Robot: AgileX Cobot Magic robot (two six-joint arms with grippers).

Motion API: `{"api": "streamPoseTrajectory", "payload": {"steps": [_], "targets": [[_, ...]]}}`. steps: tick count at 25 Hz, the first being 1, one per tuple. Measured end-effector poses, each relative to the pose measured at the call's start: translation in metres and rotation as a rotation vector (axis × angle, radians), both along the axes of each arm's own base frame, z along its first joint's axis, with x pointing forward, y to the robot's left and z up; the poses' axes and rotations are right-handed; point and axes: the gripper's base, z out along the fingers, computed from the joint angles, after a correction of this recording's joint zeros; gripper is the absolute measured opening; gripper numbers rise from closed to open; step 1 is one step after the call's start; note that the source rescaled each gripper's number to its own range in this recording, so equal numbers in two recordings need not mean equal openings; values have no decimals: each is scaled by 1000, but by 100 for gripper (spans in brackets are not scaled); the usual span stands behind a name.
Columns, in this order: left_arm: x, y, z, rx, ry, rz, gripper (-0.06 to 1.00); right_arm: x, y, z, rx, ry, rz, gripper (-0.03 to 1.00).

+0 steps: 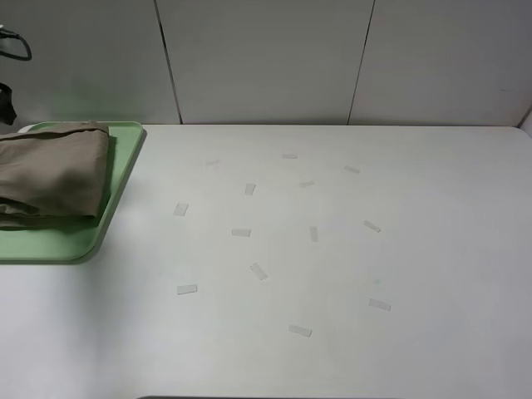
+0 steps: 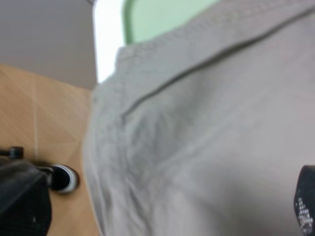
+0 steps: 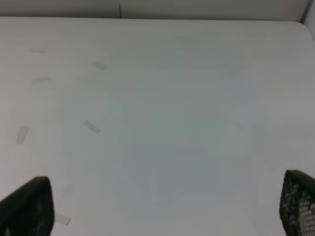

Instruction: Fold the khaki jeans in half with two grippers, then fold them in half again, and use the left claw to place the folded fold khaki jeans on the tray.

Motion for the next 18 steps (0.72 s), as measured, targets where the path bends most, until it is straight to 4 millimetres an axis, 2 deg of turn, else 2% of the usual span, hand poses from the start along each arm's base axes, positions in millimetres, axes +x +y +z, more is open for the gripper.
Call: {"api": "streamPoseTrajectory", "payload": {"steps": [5, 9, 13, 18], "targets": [[-20, -29, 28, -30, 73, -18, 97, 0, 0, 0, 0, 0, 0, 100], [-45, -48, 54, -69, 131, 15, 96, 0, 0, 0, 0, 0, 0, 100], [-77, -58, 84, -114, 151, 58, 94, 0, 0, 0, 0, 0, 0, 100], [-123, -68, 126, -165, 83, 73, 92, 0, 0, 0, 0, 0, 0, 100]]}}
